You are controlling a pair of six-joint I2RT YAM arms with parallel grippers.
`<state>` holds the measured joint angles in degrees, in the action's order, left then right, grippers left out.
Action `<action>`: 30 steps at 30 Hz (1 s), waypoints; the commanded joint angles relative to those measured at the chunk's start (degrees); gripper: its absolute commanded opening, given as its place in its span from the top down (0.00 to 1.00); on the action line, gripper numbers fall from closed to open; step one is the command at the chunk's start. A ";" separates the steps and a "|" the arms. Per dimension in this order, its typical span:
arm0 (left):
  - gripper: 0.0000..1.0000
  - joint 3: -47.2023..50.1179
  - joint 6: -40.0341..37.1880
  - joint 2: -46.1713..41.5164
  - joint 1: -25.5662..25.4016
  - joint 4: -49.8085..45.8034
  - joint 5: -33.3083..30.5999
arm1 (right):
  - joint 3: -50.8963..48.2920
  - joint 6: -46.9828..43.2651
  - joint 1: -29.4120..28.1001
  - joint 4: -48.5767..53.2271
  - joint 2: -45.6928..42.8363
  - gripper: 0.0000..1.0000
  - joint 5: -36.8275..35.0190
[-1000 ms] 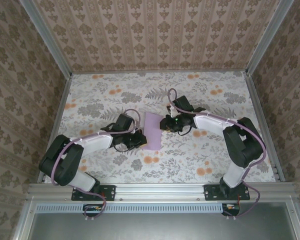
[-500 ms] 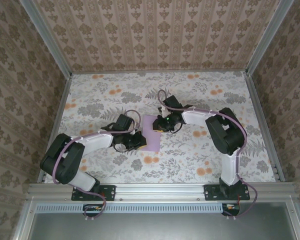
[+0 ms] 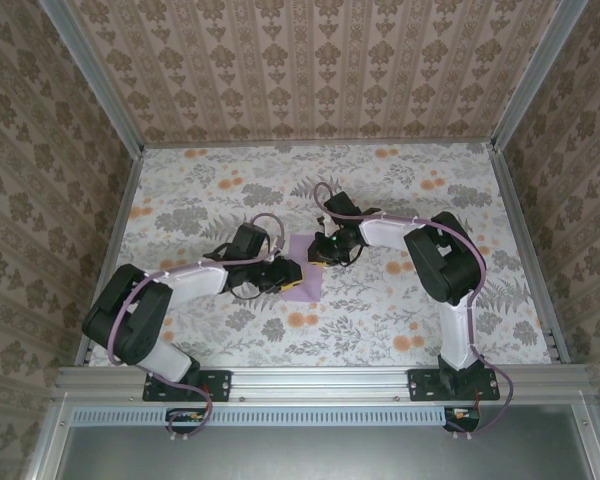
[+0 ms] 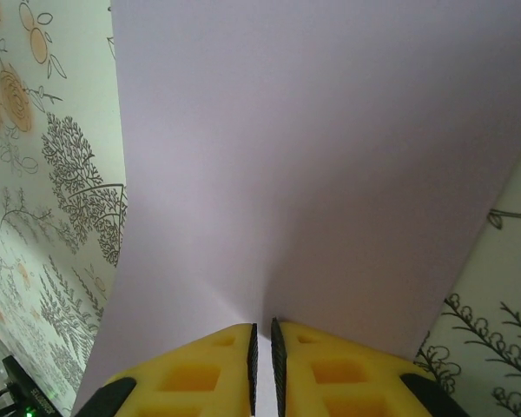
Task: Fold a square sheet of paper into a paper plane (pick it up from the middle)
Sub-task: Fold the triangle a second time at the center of the table.
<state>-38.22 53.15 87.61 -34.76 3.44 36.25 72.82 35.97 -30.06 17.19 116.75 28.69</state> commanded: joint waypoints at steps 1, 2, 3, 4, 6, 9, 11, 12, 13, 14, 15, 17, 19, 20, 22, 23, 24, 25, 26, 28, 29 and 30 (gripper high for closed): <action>0.66 -2.24 1.94 2.09 0.09 5.01 2.66 | 0.54 -0.48 -0.17 4.44 1.75 0.83 -2.54; 0.65 -2.53 1.96 2.49 0.05 5.31 2.51 | 0.57 -0.50 -0.19 4.49 1.77 0.83 -2.48; 0.63 -2.92 1.95 3.05 0.05 5.52 2.43 | 0.51 -0.51 -0.17 4.50 1.70 0.83 -2.42; 0.60 -3.31 1.87 3.65 0.05 5.67 2.42 | 0.49 -0.46 -0.17 4.44 1.68 0.83 -2.24; 0.57 -3.68 1.74 4.77 -0.04 5.98 2.42 | 0.40 -0.42 -0.17 4.25 1.38 0.83 -1.65; 0.53 -3.71 1.96 6.05 -0.04 6.65 2.33 | 0.31 -0.11 0.15 3.46 0.09 0.81 -0.39; 0.52 -3.62 1.96 6.59 -0.04 6.76 2.09 | -0.03 0.19 0.52 2.49 -1.61 0.80 0.75; 0.53 -3.53 1.96 6.79 0.00 6.75 1.95 | -0.28 0.31 0.83 2.12 -2.69 0.78 0.89; 0.54 -3.40 1.96 6.94 0.04 6.61 1.64 | -0.76 0.57 1.07 1.70 -4.03 0.76 1.01; 0.56 -3.28 2.03 7.09 0.05 6.64 1.51 | -1.27 0.86 1.30 1.22 -5.18 0.74 1.19; 0.58 -3.11 2.05 7.29 0.07 6.59 1.31 | -1.89 1.03 1.55 0.69 -6.47 0.72 1.49; 0.64 -2.83 2.13 7.32 0.06 6.65 1.02 | -3.09 0.92 1.75 0.31 -8.55 0.70 1.86; 0.68 -2.56 2.23 7.35 0.05 6.50 1.01 | -4.79 0.52 1.85 -0.54 -10.31 0.67 2.78; 0.70 -2.56 2.23 7.35 0.05 6.43 1.02 | -5.71 0.50 1.84 -1.03 -10.95 0.65 3.36; 0.73 -2.39 2.21 7.31 0.05 6.33 0.95 | -7.87 0.42 1.85 -2.39 -12.22 0.64 5.22; 0.75 -2.26 2.20 7.35 0.05 6.29 1.01 | -8.79 0.49 1.85 -3.08 -12.69 0.63 6.08; 0.76 -2.24 2.16 7.31 0.05 6.27 1.02 | -9.82 0.51 1.85 -3.85 -13.18 0.63 6.78; 0.77 -2.18 2.13 7.30 0.09 6.19 1.01 | -10.62 0.51 1.84 -4.39 -13.60 0.62 7.35; 0.78 -2.13 2.07 7.16 0.05 6.05 -0.31 | -11.08 0.53 1.85 -4.68 -13.77 0.62 7.85; 0.79 -2.10 2.05 7.21 0.05 5.98 -0.87 | -11.87 0.13 1.72 -4.81 -13.66 0.62 8.81; 0.80 -2.12 2.04 7.19 0.05 6.05 -0.92 | -12.12 0.05 1.67 -4.97 -13.45 0.62 9.19; 0.80 -2.10 1.96 7.16 0.05 6.02 -0.92 | -12.32 -0.08 1.59 -5.13 -13.32 0.62 9.51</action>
<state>-40.91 55.48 94.45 -34.79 9.47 36.23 61.47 36.34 -28.16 13.39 104.29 35.00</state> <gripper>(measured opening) 0.202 0.382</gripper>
